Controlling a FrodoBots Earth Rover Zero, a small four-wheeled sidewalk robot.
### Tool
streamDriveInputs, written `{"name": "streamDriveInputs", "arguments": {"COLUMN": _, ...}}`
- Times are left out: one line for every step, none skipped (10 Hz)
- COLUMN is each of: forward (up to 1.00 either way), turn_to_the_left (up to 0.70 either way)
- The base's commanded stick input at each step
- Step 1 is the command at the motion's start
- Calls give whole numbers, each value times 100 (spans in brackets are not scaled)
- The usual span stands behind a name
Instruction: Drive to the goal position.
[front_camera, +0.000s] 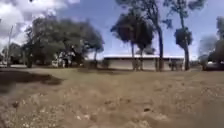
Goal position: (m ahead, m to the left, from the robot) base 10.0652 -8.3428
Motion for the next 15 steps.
{"name": "streamDriveInputs", "arguments": {"forward": 70, "turn_to_the_left": 0}}
{"name": "streamDriveInputs", "arguments": {"forward": 70, "turn_to_the_left": 0}}
{"name": "streamDriveInputs", "arguments": {"forward": 70, "turn_to_the_left": 0}}
{"name": "streamDriveInputs", "arguments": {"forward": 70, "turn_to_the_left": 0}}
{"name": "streamDriveInputs", "arguments": {"forward": 70, "turn_to_the_left": 0}}
{"name": "streamDriveInputs", "arguments": {"forward": 70, "turn_to_the_left": 0}}
{"name": "streamDriveInputs", "arguments": {"forward": 70, "turn_to_the_left": 0}}
{"name": "streamDriveInputs", "arguments": {"forward": 70, "turn_to_the_left": 0}}
{"name": "streamDriveInputs", "arguments": {"forward": 70, "turn_to_the_left": 0}}
{"name": "streamDriveInputs", "arguments": {"forward": 70, "turn_to_the_left": 0}}
{"name": "streamDriveInputs", "arguments": {"forward": 70, "turn_to_the_left": 0}}
{"name": "streamDriveInputs", "arguments": {"forward": 70, "turn_to_the_left": 0}}
{"name": "streamDriveInputs", "arguments": {"forward": 70, "turn_to_the_left": 0}}
{"name": "streamDriveInputs", "arguments": {"forward": 70, "turn_to_the_left": 0}}
{"name": "streamDriveInputs", "arguments": {"forward": 70, "turn_to_the_left": 0}}
